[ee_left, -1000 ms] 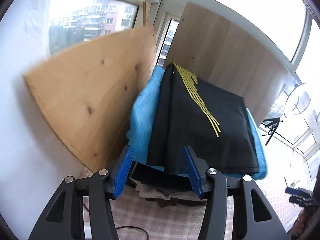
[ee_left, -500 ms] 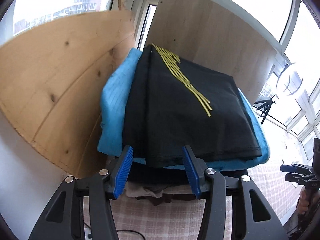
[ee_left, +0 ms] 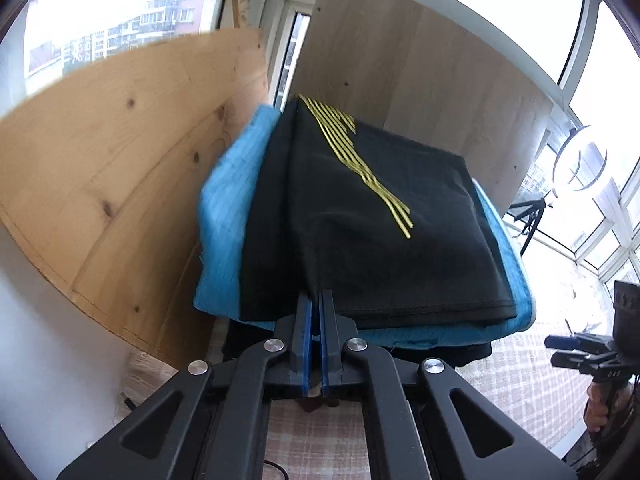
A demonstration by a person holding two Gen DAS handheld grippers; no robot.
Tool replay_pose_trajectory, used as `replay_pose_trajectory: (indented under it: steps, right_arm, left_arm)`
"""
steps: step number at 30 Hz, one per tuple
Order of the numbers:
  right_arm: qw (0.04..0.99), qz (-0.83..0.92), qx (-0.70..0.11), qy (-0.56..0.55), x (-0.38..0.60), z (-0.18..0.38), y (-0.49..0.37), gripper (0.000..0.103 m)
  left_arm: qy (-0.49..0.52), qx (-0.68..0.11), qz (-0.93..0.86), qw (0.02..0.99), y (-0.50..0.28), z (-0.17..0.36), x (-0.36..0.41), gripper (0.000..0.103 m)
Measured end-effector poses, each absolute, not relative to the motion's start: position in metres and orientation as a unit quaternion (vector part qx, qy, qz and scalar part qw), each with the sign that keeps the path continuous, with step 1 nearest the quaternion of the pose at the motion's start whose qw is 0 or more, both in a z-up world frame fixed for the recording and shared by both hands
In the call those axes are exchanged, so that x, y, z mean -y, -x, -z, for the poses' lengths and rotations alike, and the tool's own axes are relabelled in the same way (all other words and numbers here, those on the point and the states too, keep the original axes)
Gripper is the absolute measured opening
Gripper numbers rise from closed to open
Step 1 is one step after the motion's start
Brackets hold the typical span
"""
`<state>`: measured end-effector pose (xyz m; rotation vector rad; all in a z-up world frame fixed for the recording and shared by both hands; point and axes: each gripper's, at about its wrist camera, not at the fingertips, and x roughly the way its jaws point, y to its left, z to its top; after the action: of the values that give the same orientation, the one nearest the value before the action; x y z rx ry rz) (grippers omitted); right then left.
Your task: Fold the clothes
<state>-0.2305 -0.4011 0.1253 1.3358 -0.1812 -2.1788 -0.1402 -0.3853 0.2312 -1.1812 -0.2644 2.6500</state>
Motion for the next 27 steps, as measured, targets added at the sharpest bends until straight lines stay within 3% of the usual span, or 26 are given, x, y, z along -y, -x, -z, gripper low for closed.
replay_pose_trajectory:
  steps: [8,14,17,20,27]
  right_arm:
    - [0.302,0.808,0.062,-0.502,0.411,-0.125,0.227,0.058]
    - [0.316,0.829,0.037,-0.459,0.424,-0.153,0.237,0.058]
    - [0.329,0.831,0.048,-0.446,0.43,-0.164,0.245,0.058]
    - [0.336,0.828,0.055,-0.445,0.434,-0.164,0.246,0.058]
    - [0.306,0.84,0.062,-0.444,0.409,-0.161,0.231,0.058]
  left_arm:
    - [0.437,0.08,-0.895,0.045,0.149,-0.217,0.408,0.006]
    - [0.402,0.1,-0.909,0.042,0.138,-0.237,0.403,0.01]
    - [0.381,0.089,-0.917,0.081,0.149,-0.25,0.382,0.023]
    - [0.382,0.074,-0.915,0.104,0.171,-0.248,0.364,0.026]
    - [0.403,0.054,-0.914,-0.01,0.189,-0.233,0.378,0.023]
